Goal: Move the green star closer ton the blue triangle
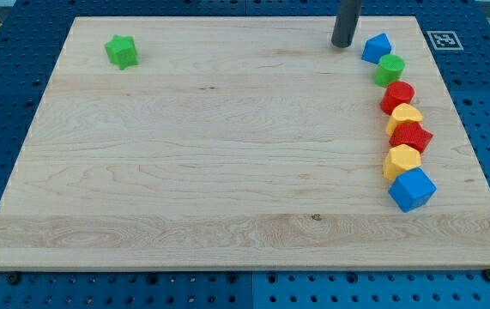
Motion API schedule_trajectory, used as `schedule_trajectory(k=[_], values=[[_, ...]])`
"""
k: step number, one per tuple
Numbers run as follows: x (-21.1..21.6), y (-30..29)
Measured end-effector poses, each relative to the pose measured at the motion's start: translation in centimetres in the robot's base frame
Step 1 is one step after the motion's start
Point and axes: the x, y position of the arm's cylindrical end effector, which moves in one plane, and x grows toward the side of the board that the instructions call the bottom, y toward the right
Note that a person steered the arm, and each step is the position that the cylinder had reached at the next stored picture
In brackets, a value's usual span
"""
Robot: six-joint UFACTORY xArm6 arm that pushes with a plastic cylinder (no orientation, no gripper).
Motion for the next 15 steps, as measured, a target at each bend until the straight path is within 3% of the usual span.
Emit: schedule_trajectory(k=[1,4,5,6,9,11,15], values=[[-0.2,-7.6],[-6.8,-37.8],[-4.7,-43.7],[-0.9,-43.6],[3.1,-38.0],[2.6,-34.8],[3.2,-18.1]])
